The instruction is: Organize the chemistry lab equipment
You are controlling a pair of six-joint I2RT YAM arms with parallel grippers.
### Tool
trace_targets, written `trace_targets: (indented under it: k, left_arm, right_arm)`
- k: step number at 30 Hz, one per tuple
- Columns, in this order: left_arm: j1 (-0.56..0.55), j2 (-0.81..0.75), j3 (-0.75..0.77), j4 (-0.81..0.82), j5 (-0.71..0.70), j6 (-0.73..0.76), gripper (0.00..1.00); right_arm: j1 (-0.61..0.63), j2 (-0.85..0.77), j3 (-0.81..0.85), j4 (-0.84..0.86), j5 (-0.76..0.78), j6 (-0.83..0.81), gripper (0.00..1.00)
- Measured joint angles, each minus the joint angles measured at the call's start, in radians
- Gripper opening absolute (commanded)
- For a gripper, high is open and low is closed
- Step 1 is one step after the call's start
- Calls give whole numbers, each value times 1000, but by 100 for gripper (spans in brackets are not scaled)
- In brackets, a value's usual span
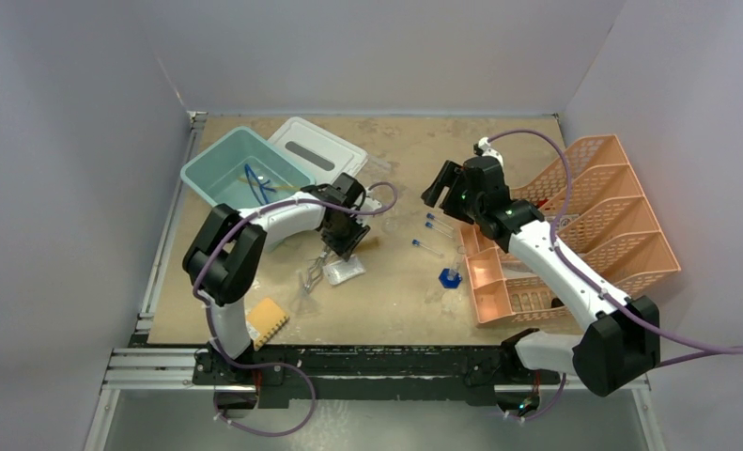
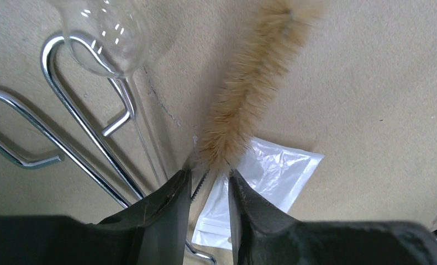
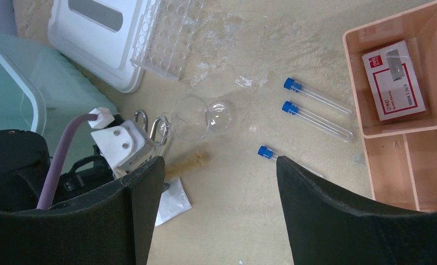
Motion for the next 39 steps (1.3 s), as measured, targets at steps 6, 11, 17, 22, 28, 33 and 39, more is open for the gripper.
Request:
trace_targets:
  k: [6,11,17,22,28,33,39]
  left_arm:
    - [-1,8,4,10,-10,6,6]
    - [-1,7,15,-8,-11,16,0]
    - [-1,-20,98,-92,0,31,0]
    - [3,-116,133,-157,27,46,0]
    - [142,-290,156,-131,68,-17,0]
    - [275,-389,202,-56,12,-124,0]
    - [343,-423,246,21,-188,-291,0]
  right_arm:
    - [0,0,0,-11,6,0,75]
    - [0,0,0,-11,8,0,75]
    - [0,0,0,-11,17,0,75]
    - [0,-3,0,2,11,-7,75]
    - [0,-3,0,40,-2,-26,76]
    - [0,-3,0,45,-6,-36,76]
    - [0,16,3,57,-6,-67,76]
